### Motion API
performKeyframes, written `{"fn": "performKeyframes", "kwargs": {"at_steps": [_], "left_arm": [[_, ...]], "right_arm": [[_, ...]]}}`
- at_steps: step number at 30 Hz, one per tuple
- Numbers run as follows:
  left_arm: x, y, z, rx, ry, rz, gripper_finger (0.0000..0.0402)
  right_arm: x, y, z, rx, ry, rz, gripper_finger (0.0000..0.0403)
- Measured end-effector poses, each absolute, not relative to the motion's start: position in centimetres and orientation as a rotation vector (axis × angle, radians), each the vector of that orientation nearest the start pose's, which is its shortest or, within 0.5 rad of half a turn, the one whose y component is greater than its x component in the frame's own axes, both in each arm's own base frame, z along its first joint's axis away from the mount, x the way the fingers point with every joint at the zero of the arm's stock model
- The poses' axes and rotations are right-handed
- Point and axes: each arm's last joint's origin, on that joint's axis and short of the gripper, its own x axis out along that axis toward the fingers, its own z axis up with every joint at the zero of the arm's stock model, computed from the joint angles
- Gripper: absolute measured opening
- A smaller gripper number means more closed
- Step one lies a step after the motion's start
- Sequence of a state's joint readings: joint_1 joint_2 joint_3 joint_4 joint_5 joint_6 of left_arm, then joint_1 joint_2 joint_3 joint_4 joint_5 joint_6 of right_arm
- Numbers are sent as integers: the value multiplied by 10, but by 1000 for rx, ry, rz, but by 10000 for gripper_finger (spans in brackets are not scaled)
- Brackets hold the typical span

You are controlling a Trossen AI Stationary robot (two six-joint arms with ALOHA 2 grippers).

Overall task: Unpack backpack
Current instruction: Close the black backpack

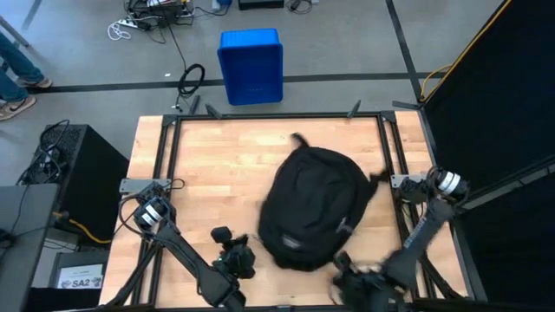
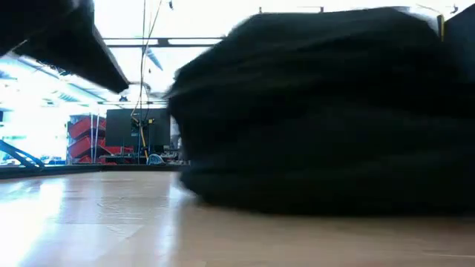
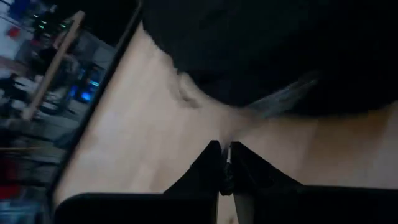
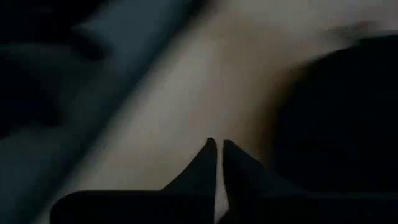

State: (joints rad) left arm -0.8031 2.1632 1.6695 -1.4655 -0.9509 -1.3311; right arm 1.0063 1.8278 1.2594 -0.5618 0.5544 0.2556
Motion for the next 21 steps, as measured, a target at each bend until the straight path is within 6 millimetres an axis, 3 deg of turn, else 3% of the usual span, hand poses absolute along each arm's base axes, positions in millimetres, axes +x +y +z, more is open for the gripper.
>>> {"fn": "performKeyframes", "kwargs": {"at_steps": [3,9,14,21], "left_arm": [[275,-248,176,331,847,823,0],[282,-253,173,247,766,803,0],[289,-260,175,253,761,735,0],[290,-269,185,247,766,689,0]], "right_arm": [[196,307,193,-541,862,316,1],[190,297,203,-548,746,75,1],[218,284,208,-516,678,-34,3],[229,233,188,-449,1001,-256,1]]}}
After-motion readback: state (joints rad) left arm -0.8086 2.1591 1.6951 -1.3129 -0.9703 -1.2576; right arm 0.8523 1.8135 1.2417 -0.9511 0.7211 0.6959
